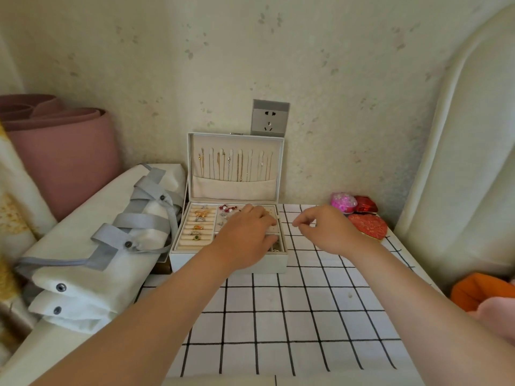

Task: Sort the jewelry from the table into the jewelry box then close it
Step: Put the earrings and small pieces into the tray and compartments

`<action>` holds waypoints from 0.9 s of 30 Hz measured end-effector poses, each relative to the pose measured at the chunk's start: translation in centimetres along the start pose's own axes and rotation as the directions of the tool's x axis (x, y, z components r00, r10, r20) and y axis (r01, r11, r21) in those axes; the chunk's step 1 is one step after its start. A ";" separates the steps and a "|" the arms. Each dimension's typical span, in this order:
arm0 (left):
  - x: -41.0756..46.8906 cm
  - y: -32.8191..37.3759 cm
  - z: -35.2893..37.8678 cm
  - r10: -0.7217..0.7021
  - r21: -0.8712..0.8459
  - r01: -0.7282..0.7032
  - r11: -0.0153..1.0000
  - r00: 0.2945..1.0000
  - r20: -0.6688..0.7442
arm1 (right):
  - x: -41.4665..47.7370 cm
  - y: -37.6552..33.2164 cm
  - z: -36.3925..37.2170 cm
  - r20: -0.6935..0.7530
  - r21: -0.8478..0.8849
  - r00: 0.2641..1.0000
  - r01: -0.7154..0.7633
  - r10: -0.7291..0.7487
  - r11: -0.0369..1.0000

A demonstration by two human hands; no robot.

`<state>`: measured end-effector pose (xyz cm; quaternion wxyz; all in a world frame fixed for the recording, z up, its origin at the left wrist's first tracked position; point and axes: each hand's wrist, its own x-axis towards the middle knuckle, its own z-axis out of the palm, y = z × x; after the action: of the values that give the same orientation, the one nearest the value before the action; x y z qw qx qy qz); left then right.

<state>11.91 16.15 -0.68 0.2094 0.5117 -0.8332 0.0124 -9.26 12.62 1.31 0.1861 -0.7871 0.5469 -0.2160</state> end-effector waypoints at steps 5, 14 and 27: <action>0.6 4.4 0.5 0.087 -0.155 -0.090 0.984 0.996 -0.029 | -2.9 2.9 -2.0 0.139 -0.076 0.987 -0.071 0.081 0.995; 0.0 10.8 4.6 0.110 -0.246 -0.048 0.968 0.964 0.242 | -7.5 6.3 -3.7 0.392 -0.137 0.882 -0.226 0.263 0.964; -1.1 11.4 6.4 0.103 -0.200 -0.050 0.978 0.959 0.263 | -8.3 7.4 -2.4 0.377 -0.129 0.890 -0.223 0.255 0.966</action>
<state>0.41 21.06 -4.69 0.1406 0.4533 -0.8705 -0.1303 -18.88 17.89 -1.73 0.2841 -0.7479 0.5998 -0.0076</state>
